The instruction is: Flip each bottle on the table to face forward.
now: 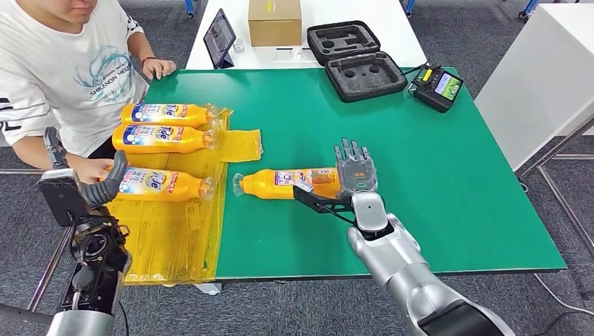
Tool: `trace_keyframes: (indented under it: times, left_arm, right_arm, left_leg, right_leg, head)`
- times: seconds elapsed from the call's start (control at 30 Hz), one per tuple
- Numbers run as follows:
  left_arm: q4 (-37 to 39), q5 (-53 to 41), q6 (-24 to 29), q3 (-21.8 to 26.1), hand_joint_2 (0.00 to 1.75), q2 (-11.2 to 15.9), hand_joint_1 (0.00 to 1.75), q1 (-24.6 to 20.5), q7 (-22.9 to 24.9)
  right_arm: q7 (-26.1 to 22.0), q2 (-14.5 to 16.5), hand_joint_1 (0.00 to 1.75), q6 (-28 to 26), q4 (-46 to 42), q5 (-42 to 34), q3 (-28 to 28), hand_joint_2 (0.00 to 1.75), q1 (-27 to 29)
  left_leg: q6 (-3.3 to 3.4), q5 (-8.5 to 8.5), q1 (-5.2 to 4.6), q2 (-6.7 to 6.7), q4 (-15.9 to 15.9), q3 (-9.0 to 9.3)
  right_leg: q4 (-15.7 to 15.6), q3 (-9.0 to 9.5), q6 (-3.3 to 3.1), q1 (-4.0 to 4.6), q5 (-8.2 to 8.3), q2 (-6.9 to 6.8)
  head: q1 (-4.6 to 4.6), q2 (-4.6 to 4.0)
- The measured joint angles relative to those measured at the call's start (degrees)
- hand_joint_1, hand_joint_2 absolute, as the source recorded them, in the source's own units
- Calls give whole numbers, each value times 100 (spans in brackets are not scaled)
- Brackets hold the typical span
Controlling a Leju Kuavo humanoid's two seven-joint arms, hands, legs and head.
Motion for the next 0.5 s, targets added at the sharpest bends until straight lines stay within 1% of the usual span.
trace_keyframes:
  times: [0.1,0.27,0.33,0.5]
  left_arm:
    - [-24,5,3,-63,175,-19,0,0,0]
    - [-23,-5,-46,-188,175,-41,0,-18,0]
    - [-23,-10,-56,-230,175,-50,0,-28,0]
    - [-23,-12,-60,-268,175,-55,0,-39,0]
  right_arm:
    - [-248,39,0,141,202,-203,-49,175,-152]
    - [-1185,222,0,620,614,-996,-255,175,-505]
    - [-1329,293,0,720,749,-1110,-310,175,-636]
    - [-1384,380,0,764,939,-1150,-396,175,-783]
  left_leg:
    - [0,0,1,-1,0,-1]
    - [0,1,0,0,0,-1]
    - [0,1,0,-1,0,-1]
    - [0,0,-1,-2,0,-3]
  right_leg:
    - [0,-1,0,1,0,0]
    - [1,-3,0,0,0,2]
    - [1,-3,0,0,0,1]
    - [1,-3,0,0,0,1]
  head:
    - [1,0]
    - [0,0]
    - [0,0]
    - [0,0]
